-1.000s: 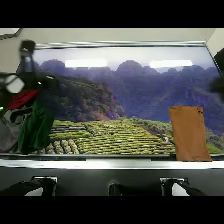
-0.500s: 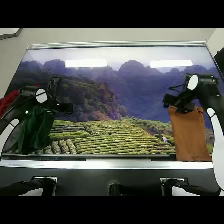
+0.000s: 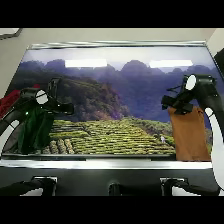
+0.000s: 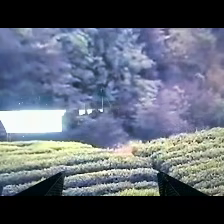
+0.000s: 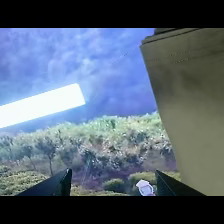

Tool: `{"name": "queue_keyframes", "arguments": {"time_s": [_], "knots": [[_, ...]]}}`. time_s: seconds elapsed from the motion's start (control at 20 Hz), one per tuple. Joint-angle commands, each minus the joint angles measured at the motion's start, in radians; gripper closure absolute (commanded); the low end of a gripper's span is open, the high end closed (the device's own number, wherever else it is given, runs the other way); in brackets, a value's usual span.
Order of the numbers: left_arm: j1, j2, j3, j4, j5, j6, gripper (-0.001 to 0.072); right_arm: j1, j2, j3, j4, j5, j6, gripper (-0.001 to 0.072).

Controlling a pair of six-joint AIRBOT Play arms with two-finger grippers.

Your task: Fold the shirts.

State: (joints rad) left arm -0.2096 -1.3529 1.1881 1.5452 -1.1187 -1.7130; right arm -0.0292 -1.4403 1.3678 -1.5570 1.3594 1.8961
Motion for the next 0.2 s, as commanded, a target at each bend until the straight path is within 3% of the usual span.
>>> {"name": "queue_keyframes", "arguments": {"time_s": [0.0, 0.15], "knots": [[0.001, 0.0, 0.0, -0.002, 0.002, 0.0, -0.0013, 0.0, 0.0, 0.001, 0.0, 0.0, 0.0, 0.0084], [0.0, 0.0, 0.0, -0.002, 0.002, 0.0, -0.0013, 0.0, 0.0, 0.001, 0.0, 0.0, 0.0, 0.0084]]}}
